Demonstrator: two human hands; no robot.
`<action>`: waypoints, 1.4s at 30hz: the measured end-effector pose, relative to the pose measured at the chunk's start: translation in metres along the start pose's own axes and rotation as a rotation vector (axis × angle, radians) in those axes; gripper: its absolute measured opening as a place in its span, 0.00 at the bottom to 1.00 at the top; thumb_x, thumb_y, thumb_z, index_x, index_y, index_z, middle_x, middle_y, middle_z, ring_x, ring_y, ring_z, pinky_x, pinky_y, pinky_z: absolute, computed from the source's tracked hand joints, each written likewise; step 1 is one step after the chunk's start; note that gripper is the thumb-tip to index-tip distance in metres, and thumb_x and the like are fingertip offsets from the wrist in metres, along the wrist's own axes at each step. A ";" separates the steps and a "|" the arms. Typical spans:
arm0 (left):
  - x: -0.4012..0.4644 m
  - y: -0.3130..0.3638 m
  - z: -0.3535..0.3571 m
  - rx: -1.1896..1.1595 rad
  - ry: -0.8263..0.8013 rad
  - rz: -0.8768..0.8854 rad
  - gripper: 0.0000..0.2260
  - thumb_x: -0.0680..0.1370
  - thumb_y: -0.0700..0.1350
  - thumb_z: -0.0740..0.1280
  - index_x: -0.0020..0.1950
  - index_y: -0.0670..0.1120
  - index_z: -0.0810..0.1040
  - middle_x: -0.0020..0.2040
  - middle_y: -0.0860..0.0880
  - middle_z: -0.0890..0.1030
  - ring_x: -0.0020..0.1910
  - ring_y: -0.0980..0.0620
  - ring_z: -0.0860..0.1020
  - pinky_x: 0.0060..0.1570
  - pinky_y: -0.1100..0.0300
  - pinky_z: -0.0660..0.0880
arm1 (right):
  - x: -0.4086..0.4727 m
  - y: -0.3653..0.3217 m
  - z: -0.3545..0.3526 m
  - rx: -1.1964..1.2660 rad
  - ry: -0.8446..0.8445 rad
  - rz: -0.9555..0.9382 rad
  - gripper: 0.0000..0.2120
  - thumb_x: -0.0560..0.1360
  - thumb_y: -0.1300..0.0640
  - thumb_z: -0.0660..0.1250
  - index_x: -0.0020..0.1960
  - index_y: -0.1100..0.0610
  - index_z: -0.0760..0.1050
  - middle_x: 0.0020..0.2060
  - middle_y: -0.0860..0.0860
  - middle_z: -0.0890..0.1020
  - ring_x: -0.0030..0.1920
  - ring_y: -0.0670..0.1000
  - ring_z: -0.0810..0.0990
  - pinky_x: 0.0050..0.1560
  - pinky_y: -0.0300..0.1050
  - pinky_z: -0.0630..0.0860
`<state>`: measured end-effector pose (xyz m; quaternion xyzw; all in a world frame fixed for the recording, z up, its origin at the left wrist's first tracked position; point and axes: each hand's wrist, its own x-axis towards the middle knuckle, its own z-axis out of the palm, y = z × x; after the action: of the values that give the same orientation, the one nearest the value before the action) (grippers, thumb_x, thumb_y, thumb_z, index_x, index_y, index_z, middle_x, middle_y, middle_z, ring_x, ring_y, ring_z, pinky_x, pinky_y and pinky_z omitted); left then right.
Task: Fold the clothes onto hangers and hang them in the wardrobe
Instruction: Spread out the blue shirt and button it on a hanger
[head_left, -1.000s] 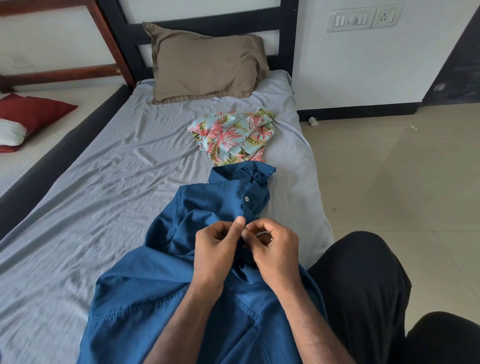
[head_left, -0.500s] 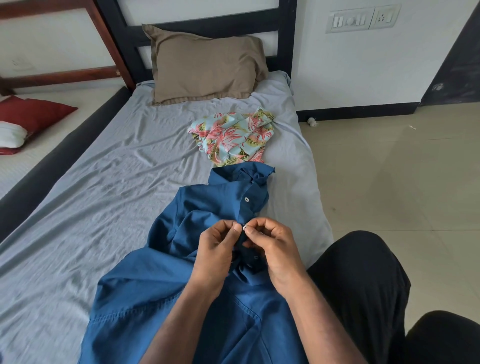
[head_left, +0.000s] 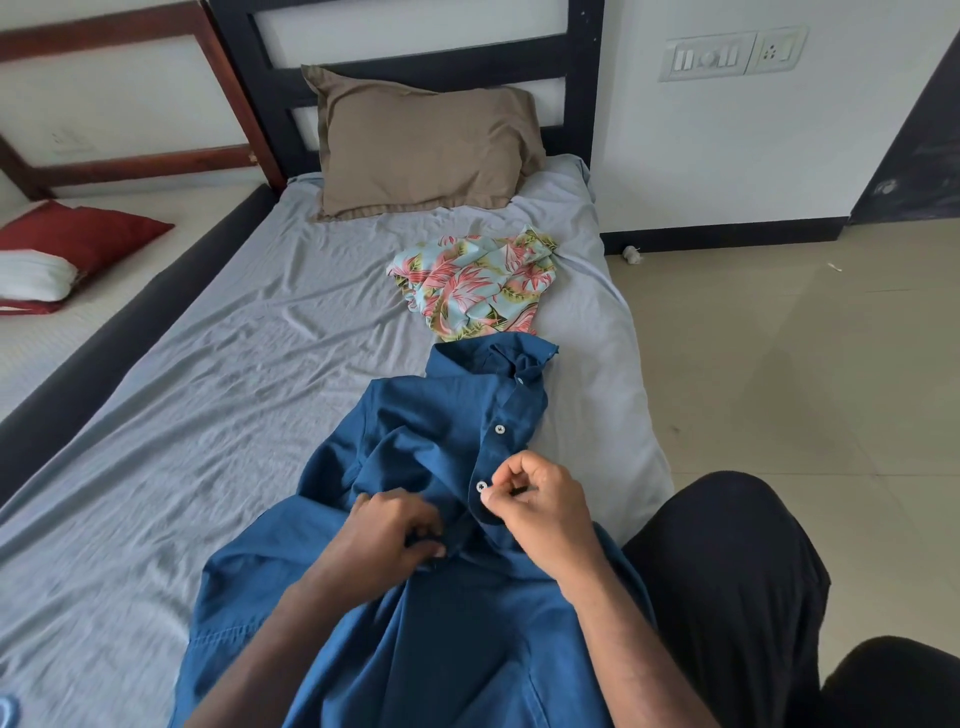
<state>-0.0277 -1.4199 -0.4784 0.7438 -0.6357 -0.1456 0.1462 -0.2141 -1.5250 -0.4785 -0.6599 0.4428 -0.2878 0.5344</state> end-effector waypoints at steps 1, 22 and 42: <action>0.000 -0.004 -0.004 -0.022 0.061 0.013 0.08 0.70 0.57 0.68 0.45 0.56 0.75 0.34 0.59 0.74 0.37 0.62 0.72 0.42 0.54 0.74 | -0.002 0.000 0.001 -0.084 -0.021 -0.036 0.08 0.69 0.57 0.77 0.39 0.53 0.78 0.33 0.46 0.83 0.32 0.43 0.80 0.38 0.35 0.74; 0.094 -0.008 -0.142 -0.818 0.405 -0.199 0.17 0.80 0.34 0.67 0.42 0.53 0.88 0.38 0.52 0.85 0.38 0.55 0.81 0.43 0.61 0.78 | 0.095 -0.072 -0.079 -0.403 -0.575 -0.116 0.08 0.79 0.56 0.71 0.42 0.57 0.82 0.32 0.44 0.79 0.34 0.41 0.73 0.40 0.36 0.70; 0.005 0.086 -0.004 -1.026 0.614 -0.351 0.09 0.76 0.34 0.73 0.54 0.45 0.85 0.46 0.49 0.87 0.47 0.52 0.85 0.49 0.64 0.79 | -0.010 -0.026 -0.007 0.329 -0.067 0.029 0.03 0.76 0.59 0.73 0.44 0.56 0.83 0.36 0.59 0.83 0.38 0.50 0.76 0.42 0.47 0.74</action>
<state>-0.1032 -1.4381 -0.4399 0.6800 -0.2819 -0.2338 0.6351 -0.2180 -1.5182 -0.4510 -0.5665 0.3809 -0.3265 0.6538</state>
